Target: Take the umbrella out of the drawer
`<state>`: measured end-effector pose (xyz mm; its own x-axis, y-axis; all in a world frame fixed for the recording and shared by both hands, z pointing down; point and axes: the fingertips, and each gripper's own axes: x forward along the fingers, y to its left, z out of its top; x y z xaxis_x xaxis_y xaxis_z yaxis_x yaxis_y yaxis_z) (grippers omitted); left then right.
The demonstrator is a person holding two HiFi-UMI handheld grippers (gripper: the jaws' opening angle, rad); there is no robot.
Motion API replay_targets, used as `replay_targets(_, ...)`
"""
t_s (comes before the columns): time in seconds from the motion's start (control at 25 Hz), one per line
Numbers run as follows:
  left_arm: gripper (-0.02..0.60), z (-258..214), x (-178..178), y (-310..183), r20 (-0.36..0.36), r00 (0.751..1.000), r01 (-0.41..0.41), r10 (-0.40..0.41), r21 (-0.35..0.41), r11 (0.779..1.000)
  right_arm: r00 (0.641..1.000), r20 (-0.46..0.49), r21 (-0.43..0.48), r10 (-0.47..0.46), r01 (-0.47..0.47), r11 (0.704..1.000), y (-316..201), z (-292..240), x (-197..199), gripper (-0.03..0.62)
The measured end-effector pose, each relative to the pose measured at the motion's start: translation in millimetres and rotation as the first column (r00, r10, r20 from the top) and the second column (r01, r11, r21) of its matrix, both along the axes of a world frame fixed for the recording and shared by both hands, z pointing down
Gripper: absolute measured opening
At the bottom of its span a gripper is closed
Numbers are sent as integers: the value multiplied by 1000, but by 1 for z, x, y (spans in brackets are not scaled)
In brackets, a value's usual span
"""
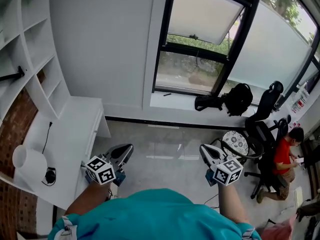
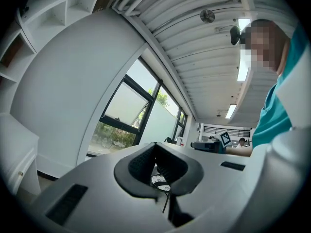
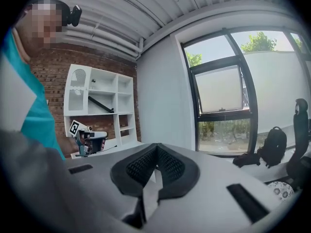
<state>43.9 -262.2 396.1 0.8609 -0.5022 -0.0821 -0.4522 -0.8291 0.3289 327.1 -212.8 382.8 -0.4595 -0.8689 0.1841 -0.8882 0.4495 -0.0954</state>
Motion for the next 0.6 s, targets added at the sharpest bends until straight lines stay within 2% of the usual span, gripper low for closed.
replay_targets(0.16, 12, 5, -3, -33, 0, 999, 51, -51, -19, 999, 999, 6, -20, -31, 31, 999, -44, 4, 8, 20)
replay_targets(0.32, 12, 10, 5, -53, 18, 992, 127, -126, -32, 991, 993, 18, -13, -115, 115, 993, -87, 5, 19, 20)
replay_targets(0.48, 12, 7, 31, -76, 38, 969, 244, -243, -15, 970, 972, 53, -3, -230, 231, 973, -140, 8, 49, 20)
replay_targets(0.6, 12, 5, 53, -93, 34, 952, 306, -305, -34, 952, 954, 74, -13, -292, 294, 956, -178, 14, 72, 20)
